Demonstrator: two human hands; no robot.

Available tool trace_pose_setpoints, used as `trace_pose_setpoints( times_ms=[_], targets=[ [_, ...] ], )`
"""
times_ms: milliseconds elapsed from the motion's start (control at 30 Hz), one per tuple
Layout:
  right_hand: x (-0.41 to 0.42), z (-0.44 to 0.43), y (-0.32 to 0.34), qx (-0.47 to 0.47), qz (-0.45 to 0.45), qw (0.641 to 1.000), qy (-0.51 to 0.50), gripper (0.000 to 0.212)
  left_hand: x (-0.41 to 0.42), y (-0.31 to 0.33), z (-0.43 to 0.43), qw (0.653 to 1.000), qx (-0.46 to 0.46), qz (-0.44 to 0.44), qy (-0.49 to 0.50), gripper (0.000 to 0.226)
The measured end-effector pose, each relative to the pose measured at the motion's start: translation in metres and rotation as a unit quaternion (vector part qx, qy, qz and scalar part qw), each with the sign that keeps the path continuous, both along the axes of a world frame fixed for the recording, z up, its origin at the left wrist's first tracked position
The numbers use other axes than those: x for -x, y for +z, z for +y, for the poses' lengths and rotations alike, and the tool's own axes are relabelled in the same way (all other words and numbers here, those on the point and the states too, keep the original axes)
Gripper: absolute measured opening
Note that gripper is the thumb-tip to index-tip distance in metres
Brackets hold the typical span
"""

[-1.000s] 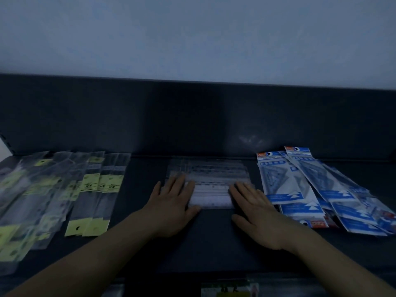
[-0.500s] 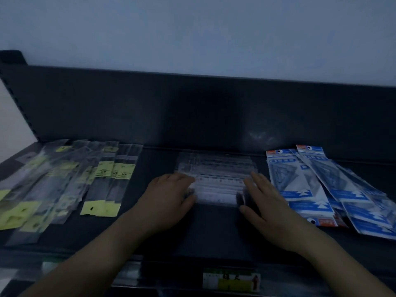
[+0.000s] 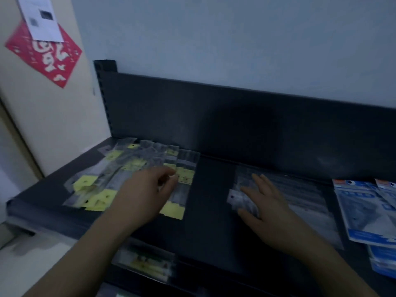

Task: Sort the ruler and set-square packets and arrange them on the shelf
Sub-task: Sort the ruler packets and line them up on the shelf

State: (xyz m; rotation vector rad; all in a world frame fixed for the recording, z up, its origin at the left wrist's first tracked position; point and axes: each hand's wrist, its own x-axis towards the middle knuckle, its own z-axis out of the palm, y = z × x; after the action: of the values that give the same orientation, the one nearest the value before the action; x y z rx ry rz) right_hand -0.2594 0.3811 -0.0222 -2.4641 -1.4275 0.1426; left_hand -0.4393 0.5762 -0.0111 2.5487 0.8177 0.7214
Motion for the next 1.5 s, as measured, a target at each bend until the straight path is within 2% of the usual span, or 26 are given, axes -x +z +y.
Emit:
trace_pose_setpoints(
  times_ms=[200, 400, 467, 533, 600, 633, 767, 933, 1067, 1233, 1400, 1500],
  targets=[
    [0.037, 0.081, 0.005, 0.016, 0.037, 0.999, 0.03, 0.057, 0.033, 0.002, 0.105, 0.992, -0.062, 0.074, 0.078, 0.035],
    [0.086, 0.162, 0.008, -0.001, 0.091, 0.996, 0.019, 0.046, 0.012, 0.005, 0.18, 0.97, -0.047, 0.24, 0.003, 0.032],
    [0.099, 0.18, 0.007, 0.008, 0.1, 0.995, -0.011, 0.044, 0.005, 0.003, 0.189, 0.965, -0.057, 0.255, -0.027, 0.028],
    [0.109, 0.192, 0.003, 0.017, 0.105, 0.993, -0.05, 0.042, 0.0, 0.001, 0.195, 0.967, -0.042, 0.248, -0.045, 0.027],
    [0.118, 0.202, -0.002, -0.005, 0.101, 0.99, -0.096, 0.028, -0.004, 0.0, 0.2, 0.967, -0.019, 0.243, -0.068, 0.032],
    [0.121, 0.206, -0.005, -0.019, 0.094, 0.988, -0.119, 0.028, -0.004, -0.001, 0.203, 0.967, -0.006, 0.24, -0.082, 0.036],
    [0.125, 0.212, -0.009, -0.059, 0.074, 0.974, -0.206, 0.04, -0.006, -0.005, 0.207, 0.964, 0.006, 0.236, -0.119, 0.045],
    [0.12, 0.213, -0.01, -0.073, 0.116, 0.962, -0.235, 0.051, -0.003, -0.006, 0.205, 0.966, 0.012, 0.228, -0.124, 0.049],
    [0.122, 0.212, -0.012, -0.065, 0.107, 0.966, -0.227, 0.041, -0.001, -0.003, 0.213, 0.966, 0.12, 0.181, -0.143, 0.049],
    [0.12, 0.216, -0.012, -0.072, 0.084, 0.971, -0.21, 0.043, 0.0, 0.002, 0.218, 0.946, 0.269, 0.066, -0.17, 0.034],
    [0.116, 0.223, -0.018, -0.087, 0.081, 0.97, -0.214, 0.041, 0.0, 0.0, 0.217, 0.925, 0.342, 0.041, -0.16, 0.032],
    [0.113, 0.224, -0.023, -0.132, 0.096, 0.964, -0.211, 0.038, 0.003, 0.001, 0.218, 0.909, 0.392, 0.0, -0.142, 0.028]
  ],
)
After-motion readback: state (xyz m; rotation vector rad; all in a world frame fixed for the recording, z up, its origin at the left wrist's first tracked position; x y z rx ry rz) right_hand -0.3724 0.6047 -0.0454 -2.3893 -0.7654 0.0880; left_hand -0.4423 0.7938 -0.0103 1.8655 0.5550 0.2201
